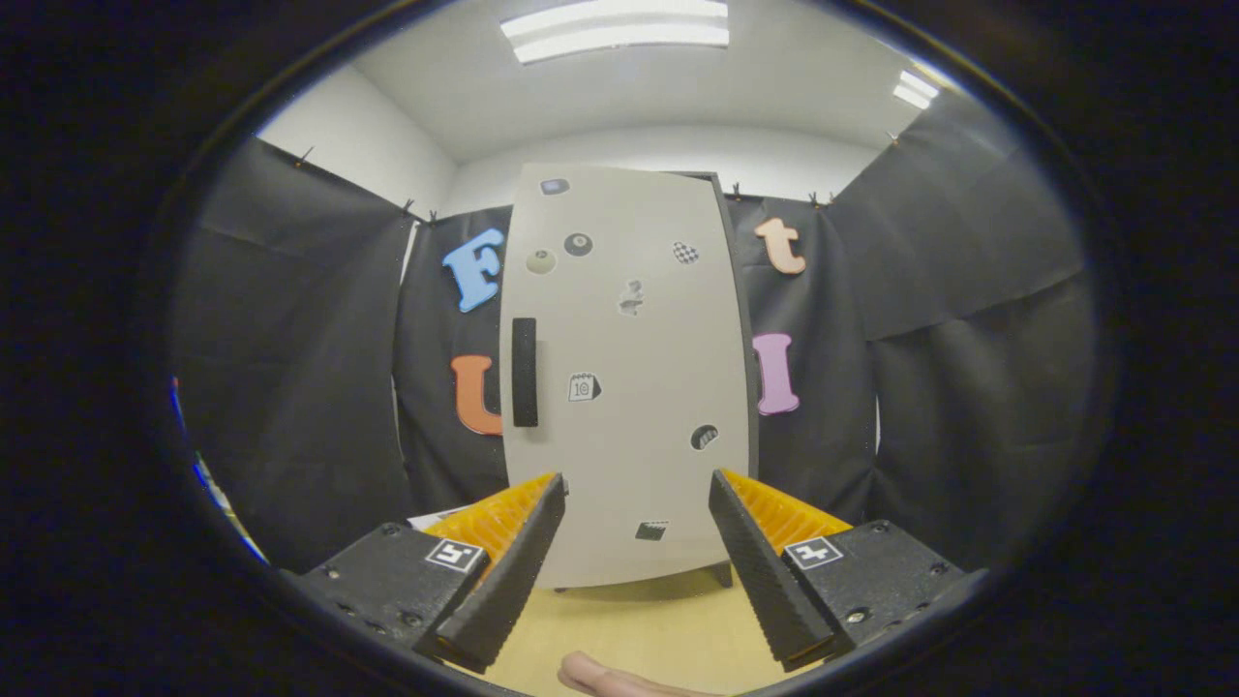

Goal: Open the shoe cabinet door, grab the shoes and put them into the shoe cabinet, then close the shoe cabinet door.

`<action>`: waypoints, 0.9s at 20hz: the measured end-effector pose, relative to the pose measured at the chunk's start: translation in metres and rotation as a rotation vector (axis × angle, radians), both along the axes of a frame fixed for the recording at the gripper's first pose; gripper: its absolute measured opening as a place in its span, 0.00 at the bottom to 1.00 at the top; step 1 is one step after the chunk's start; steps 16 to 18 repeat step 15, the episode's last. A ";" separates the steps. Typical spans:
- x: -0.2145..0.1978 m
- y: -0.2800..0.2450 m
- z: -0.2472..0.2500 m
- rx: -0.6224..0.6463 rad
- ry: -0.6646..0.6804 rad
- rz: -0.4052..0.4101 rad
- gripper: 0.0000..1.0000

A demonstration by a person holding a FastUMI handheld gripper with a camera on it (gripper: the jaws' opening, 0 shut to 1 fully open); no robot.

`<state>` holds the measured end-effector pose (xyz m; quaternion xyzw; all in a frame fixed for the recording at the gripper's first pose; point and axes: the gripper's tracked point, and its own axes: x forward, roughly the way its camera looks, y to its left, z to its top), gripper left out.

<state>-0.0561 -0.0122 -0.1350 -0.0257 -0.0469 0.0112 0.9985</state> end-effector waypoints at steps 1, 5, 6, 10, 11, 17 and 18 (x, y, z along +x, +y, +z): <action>0.003 -0.001 -0.009 -0.011 0.015 -0.007 0.98; 0.009 0.003 -0.018 -0.022 0.049 0.013 0.98; 0.010 0.000 -0.015 -0.021 0.043 0.004 0.98; 0.007 -0.002 -0.012 -0.017 0.037 0.007 0.98; 0.007 -0.002 -0.013 -0.018 0.038 0.007 0.98; 0.006 -0.004 -0.011 -0.030 0.034 0.005 0.98; 0.006 -0.004 -0.011 -0.030 0.034 0.005 0.98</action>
